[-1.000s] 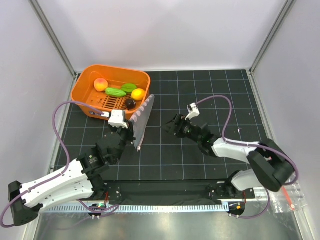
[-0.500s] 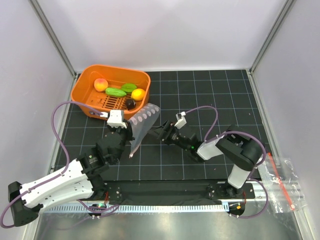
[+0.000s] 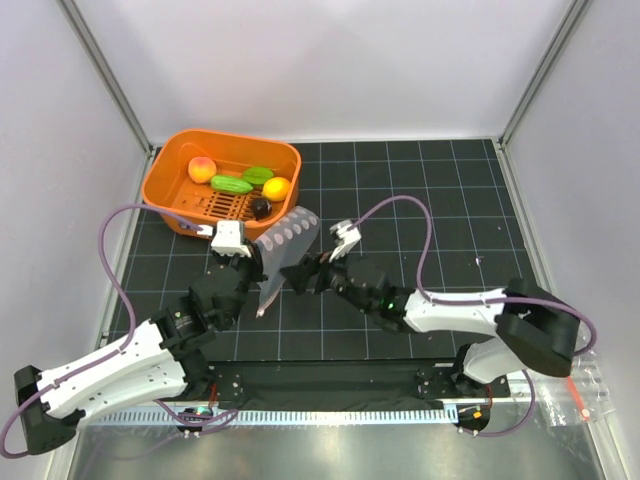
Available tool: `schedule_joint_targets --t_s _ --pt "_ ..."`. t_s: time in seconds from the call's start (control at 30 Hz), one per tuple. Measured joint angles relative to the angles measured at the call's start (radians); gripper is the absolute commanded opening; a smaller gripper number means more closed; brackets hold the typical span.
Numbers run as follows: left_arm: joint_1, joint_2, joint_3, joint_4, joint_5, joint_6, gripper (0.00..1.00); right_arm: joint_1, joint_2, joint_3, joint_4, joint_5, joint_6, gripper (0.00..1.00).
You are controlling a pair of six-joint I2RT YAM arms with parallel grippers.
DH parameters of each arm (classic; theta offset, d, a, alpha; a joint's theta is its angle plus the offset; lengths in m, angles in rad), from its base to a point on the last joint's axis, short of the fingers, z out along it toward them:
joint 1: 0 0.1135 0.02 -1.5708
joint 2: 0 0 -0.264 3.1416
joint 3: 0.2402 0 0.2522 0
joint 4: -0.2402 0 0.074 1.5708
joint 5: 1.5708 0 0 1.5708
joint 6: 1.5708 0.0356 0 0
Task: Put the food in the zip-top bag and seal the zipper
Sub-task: Pick up the zipper food storage bag at the center of the board.
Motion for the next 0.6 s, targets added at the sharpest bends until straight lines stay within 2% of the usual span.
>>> schedule_joint_targets --t_s 0.17,0.27,0.4,0.6 --pt "0.000 0.019 0.000 -0.009 0.002 0.000 0.01 0.246 -0.094 0.076 -0.135 0.164 -0.212 0.79" --pt "0.000 0.024 0.000 -0.016 0.005 0.000 0.02 0.332 -0.092 0.093 -0.172 0.252 -0.306 0.79" --pt "0.000 0.023 0.000 -0.016 0.006 0.000 0.04 0.436 -0.013 0.137 -0.204 0.387 -0.412 0.79" --pt "0.000 0.006 0.000 -0.021 0.015 -0.002 0.07 0.529 0.137 0.211 -0.187 0.554 -0.531 0.77"
